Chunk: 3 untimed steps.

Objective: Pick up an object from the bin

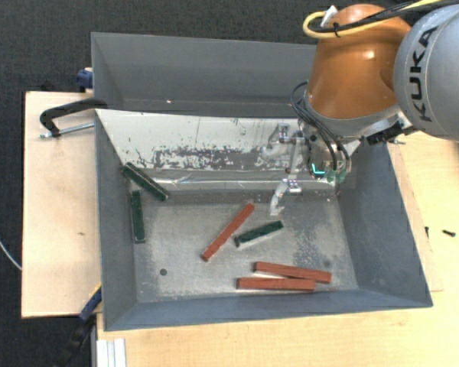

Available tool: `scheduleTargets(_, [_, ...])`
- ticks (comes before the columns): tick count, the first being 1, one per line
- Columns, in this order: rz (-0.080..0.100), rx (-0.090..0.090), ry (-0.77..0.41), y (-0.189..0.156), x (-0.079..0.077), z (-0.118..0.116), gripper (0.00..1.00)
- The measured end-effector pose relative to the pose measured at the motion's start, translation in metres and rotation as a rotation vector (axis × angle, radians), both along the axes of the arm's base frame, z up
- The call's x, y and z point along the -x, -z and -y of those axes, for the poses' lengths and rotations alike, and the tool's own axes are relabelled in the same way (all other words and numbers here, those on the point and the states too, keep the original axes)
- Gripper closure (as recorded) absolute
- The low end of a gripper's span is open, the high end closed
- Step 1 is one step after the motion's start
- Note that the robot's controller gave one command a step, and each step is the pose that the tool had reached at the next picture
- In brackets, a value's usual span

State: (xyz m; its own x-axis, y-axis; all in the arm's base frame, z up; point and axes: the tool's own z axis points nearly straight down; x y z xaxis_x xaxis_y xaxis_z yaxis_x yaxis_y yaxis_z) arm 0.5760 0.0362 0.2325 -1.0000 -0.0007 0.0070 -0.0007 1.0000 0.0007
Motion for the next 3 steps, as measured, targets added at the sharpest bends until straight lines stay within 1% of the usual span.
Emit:
scheduleTargets(1, [0.009,0.000,0.001,-0.005,-0.001,0.000,0.00])
scheduleTargets(2, [0.014,0.000,-0.031,0.049,-0.003,0.000,0.00])
scheduleTargets(3, [0.012,-0.001,-0.056,0.118,-0.004,-0.006,0.00])
